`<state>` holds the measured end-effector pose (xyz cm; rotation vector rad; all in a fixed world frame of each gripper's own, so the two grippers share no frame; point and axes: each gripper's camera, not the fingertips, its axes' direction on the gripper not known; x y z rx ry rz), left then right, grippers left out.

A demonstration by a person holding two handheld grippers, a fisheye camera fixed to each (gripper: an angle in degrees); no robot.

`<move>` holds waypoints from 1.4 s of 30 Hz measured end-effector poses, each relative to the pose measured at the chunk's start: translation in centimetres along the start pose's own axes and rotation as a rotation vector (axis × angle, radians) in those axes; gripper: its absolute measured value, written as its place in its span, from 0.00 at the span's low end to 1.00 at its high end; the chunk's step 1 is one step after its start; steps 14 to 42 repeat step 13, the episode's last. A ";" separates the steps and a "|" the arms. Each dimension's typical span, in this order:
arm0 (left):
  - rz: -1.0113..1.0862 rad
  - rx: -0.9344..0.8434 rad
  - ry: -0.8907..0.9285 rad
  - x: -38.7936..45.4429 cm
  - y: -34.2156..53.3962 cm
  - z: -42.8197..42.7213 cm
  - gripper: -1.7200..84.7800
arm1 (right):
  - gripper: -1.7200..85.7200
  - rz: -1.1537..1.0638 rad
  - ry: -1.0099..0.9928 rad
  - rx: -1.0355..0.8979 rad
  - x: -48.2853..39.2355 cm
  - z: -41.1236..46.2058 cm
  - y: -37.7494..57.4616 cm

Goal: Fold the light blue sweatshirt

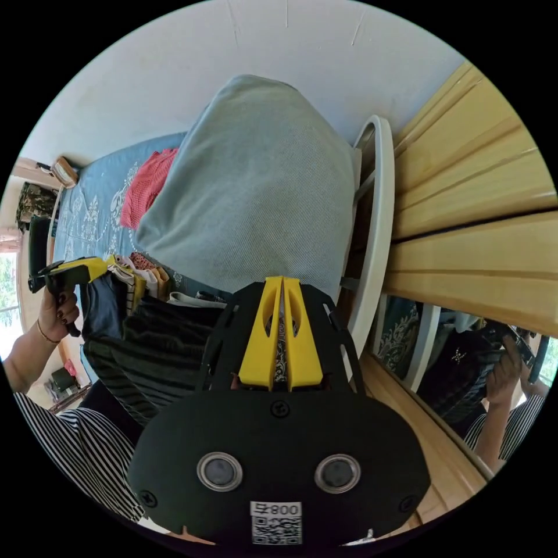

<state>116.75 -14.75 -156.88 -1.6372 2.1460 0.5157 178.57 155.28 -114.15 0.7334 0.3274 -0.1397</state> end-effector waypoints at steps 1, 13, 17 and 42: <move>0.014 0.016 0.008 -0.4 1.4 -1.6 0.02 | 0.02 0.005 0.006 0.029 -0.6 -0.3 -0.1; 0.046 0.071 0.052 -6.9 14.2 -16.4 0.02 | 0.02 0.005 -0.041 0.165 -12.7 0.7 -1.6; 0.046 0.071 0.052 -6.9 14.2 -16.4 0.02 | 0.02 0.005 -0.041 0.165 -12.7 0.7 -1.6; 0.046 0.071 0.052 -6.9 14.2 -16.4 0.02 | 0.02 0.005 -0.041 0.165 -12.7 0.7 -1.6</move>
